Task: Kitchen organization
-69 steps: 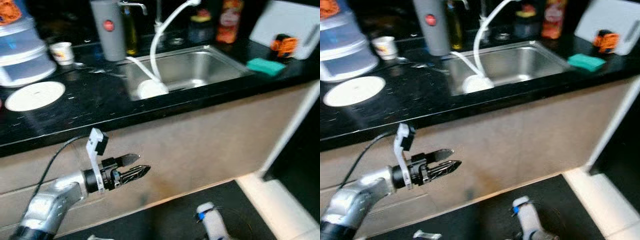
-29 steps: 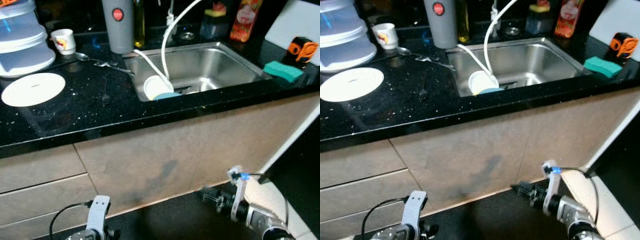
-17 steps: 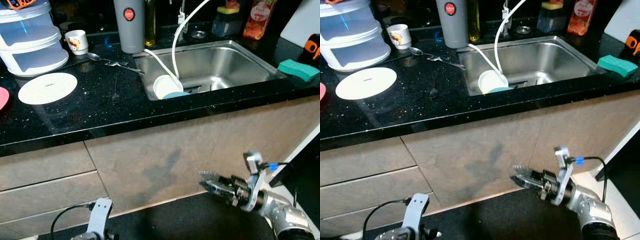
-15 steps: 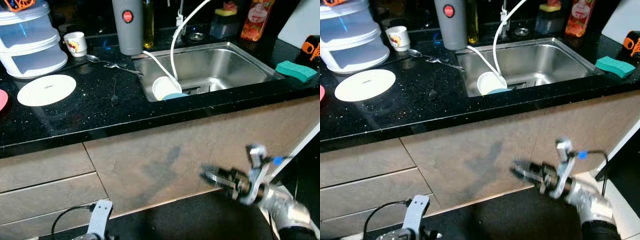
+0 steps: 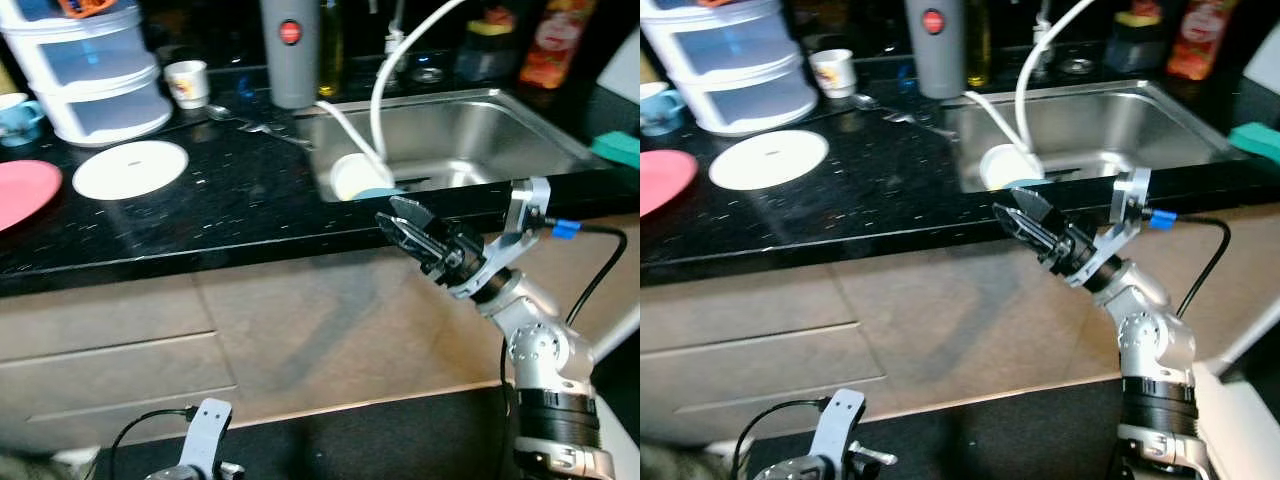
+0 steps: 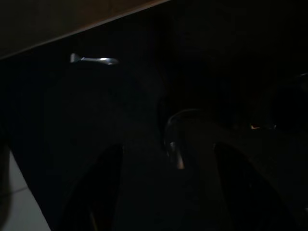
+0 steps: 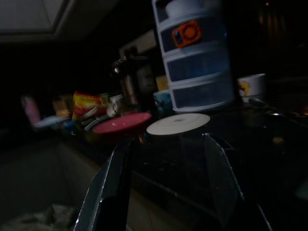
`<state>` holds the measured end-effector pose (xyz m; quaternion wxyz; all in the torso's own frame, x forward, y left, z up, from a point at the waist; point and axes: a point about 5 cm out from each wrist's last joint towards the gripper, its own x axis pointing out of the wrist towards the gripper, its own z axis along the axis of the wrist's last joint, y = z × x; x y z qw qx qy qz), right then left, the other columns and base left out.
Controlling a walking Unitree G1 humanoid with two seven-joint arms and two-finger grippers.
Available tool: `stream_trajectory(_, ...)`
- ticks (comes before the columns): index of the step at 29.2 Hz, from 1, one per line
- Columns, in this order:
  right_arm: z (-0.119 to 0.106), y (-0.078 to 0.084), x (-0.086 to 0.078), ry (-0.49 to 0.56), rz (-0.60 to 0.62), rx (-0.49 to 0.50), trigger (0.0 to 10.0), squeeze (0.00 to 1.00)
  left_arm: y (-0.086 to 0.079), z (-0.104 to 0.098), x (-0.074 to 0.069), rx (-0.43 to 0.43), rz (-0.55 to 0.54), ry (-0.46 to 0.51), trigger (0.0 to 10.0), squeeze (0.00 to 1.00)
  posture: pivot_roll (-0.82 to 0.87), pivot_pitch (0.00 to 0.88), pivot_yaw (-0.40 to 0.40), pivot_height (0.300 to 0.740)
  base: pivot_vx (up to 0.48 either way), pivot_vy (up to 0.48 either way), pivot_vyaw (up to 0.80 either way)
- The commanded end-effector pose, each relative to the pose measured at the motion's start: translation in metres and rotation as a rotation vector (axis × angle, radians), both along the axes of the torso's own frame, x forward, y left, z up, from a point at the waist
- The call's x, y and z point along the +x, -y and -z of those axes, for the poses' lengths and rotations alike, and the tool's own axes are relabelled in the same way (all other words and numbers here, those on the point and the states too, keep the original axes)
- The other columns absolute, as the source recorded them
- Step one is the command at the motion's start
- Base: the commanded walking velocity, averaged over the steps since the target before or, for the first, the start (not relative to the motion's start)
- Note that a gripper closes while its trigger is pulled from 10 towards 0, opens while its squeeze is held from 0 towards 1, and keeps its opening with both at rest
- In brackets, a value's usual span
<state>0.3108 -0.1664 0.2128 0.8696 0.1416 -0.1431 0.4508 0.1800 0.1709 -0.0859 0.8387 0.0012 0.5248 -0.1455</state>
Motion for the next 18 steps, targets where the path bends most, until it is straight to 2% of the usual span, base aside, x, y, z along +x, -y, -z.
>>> stream_trajectory(1,-0.004,-0.010,0.006,0.011,0.097,-0.115,10.0,0.00,-0.001,0.002,-0.003,0.012,0.005,-0.008,10.0,0.00,-0.06,0.000,0.053,0.740,0.000,0.000,0.73)
stream_trajectory(2,-0.003,-0.013,0.011,0.010,0.172,-0.205,10.0,0.00,-0.001,0.002,-0.003,0.013,0.008,-0.008,10.0,0.00,-0.06,0.000,0.053,0.740,0.000,0.000,0.73)
stream_trajectory(3,-0.003,-0.013,0.011,0.010,0.172,-0.205,10.0,0.00,-0.001,0.002,-0.003,0.013,0.008,-0.008,10.0,0.00,-0.06,0.000,0.053,0.740,0.000,0.000,0.73)
stream_trajectory(5,-0.004,-0.015,0.017,0.019,0.281,-0.282,10.0,0.00,0.000,0.001,-0.003,0.012,0.009,-0.007,10.0,0.00,-0.06,0.000,0.052,0.740,0.000,0.000,0.73)
stream_trajectory(18,-0.014,-0.019,0.028,0.100,0.473,-0.404,10.0,0.00,0.000,0.001,-0.002,0.020,0.016,0.003,10.0,0.00,-0.06,0.000,0.053,0.740,0.000,0.000,0.73)
